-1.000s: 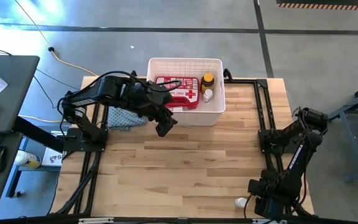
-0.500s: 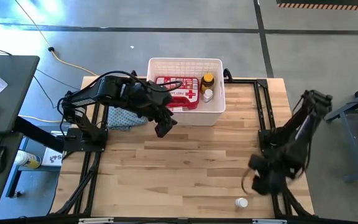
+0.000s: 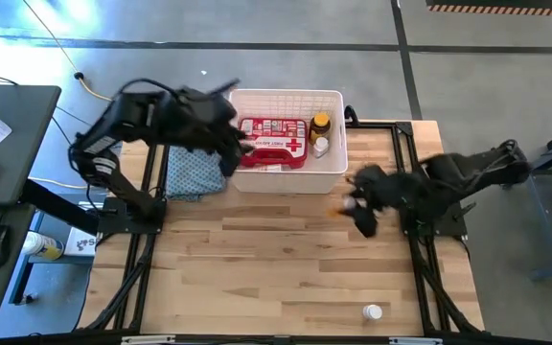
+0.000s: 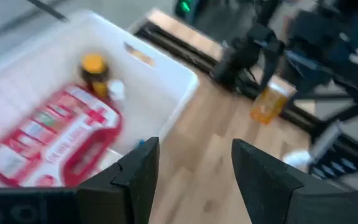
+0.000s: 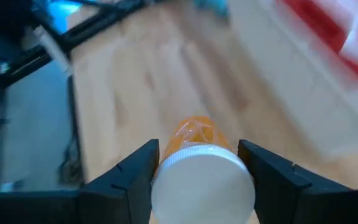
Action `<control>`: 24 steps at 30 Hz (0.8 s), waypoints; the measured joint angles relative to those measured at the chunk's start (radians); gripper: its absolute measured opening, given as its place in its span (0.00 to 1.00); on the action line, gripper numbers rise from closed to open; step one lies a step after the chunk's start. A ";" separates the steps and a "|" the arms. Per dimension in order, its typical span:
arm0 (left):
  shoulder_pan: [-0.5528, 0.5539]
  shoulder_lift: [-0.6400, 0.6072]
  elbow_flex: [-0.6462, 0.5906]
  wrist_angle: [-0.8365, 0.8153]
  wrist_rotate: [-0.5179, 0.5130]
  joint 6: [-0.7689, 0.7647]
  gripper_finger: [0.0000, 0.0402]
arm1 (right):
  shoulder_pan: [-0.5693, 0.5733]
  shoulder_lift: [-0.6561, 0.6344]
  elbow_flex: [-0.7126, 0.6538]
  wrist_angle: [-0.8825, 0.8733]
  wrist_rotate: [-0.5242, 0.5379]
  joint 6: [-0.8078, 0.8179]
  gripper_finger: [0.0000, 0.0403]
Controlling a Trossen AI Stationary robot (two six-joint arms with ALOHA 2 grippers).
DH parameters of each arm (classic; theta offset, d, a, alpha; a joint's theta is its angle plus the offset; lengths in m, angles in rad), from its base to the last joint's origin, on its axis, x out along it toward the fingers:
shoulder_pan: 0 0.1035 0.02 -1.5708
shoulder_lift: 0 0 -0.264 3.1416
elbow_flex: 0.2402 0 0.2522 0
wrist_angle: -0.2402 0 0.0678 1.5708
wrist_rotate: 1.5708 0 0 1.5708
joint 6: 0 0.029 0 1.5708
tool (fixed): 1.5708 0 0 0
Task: Pick & place medical supplies in basket/bin
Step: Put the orange pill bottle into the white bin
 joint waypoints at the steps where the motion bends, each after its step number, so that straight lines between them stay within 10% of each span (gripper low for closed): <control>1: 0.012 -0.016 0.000 -0.001 -0.011 0.008 0.58 | -0.042 0.033 0.045 -0.001 0.000 -0.062 0.50; 12: 0.088 -0.044 0.000 -0.093 -0.004 0.086 0.58 | -0.462 0.391 0.459 -0.104 -0.006 -0.481 0.49; 24: 0.088 -0.046 -0.001 -0.144 -0.023 0.140 0.58 | -0.753 0.634 0.489 -0.161 -0.125 -0.554 0.50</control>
